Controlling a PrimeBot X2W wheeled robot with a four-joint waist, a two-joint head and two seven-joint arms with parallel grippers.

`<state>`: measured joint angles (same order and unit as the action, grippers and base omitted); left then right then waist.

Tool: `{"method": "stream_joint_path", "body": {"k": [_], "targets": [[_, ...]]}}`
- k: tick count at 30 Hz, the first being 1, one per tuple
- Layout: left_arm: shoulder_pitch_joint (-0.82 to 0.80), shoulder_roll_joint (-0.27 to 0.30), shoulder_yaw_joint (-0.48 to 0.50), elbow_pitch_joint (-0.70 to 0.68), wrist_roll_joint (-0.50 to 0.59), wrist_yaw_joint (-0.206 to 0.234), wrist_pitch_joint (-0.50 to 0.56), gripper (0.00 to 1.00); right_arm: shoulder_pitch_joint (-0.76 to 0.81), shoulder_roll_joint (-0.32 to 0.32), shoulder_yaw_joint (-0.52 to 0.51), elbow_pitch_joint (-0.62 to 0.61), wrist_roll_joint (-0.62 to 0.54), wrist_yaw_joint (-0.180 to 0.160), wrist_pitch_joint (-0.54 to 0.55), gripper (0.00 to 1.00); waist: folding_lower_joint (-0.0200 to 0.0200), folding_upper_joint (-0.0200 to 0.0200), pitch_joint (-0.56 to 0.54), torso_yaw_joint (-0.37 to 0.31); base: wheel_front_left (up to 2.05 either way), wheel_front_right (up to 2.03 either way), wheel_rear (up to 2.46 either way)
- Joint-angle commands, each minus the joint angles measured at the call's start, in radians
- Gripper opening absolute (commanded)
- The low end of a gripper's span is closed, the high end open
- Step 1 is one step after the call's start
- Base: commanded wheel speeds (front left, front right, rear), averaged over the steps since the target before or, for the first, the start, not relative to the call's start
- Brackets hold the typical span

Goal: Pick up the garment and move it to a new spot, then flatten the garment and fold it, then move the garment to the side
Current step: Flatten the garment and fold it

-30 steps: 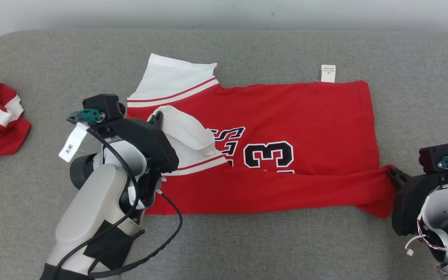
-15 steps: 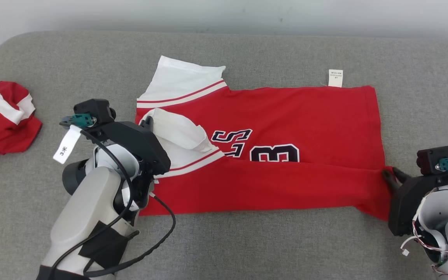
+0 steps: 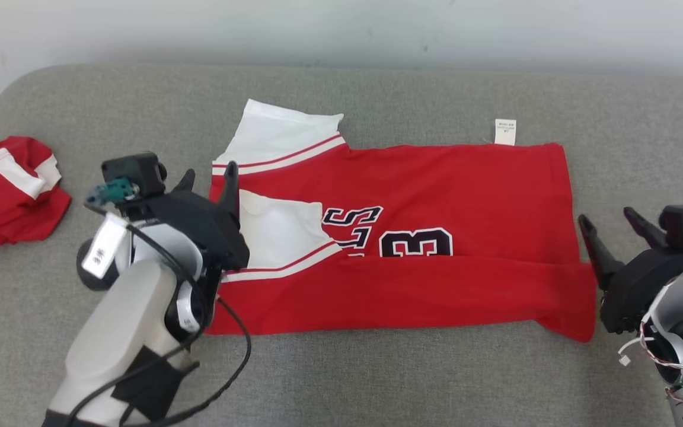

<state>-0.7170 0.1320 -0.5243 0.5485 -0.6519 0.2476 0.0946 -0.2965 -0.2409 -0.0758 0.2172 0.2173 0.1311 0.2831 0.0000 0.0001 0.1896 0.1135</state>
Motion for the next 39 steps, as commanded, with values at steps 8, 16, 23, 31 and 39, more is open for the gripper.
{"method": "stream_joint_path", "body": {"k": [8,16,23,31,39], "targets": [[0.111,0.062,-0.043,-0.103,0.066,0.005,-0.095,1.0,0.038,0.059,-0.056,-0.047,-0.052,-0.001,-0.014,1.0,0.0,-0.0001,-0.037,-0.017,0.0,0.0,0.0],[0.232,0.107,-0.077,-0.2,0.114,0.016,-0.194,1.0,0.103,0.133,-0.103,-0.085,-0.08,-0.001,-0.041,1.0,0.0,-0.0001,-0.052,-0.032,0.0,0.0,0.0],[0.291,0.125,-0.108,-0.178,0.127,0.042,-0.166,1.0,0.145,0.165,-0.115,-0.075,-0.11,-0.001,-0.009,1.0,0.0,-0.0001,-0.06,-0.043,0.0,0.0,0.0],[0.325,0.14,-0.147,-0.132,0.151,0.069,-0.127,1.0,0.191,0.182,-0.128,-0.033,-0.125,-0.001,0.034,1.0,0.0,-0.0001,-0.075,-0.048,0.0,0.0,0.0],[0.361,0.161,-0.162,-0.122,0.139,0.092,-0.055,1.0,0.221,0.188,-0.15,-0.041,-0.117,-0.001,0.071,1.0,0.0,-0.0001,-0.082,-0.045,0.0,0.0,0.0]]}}
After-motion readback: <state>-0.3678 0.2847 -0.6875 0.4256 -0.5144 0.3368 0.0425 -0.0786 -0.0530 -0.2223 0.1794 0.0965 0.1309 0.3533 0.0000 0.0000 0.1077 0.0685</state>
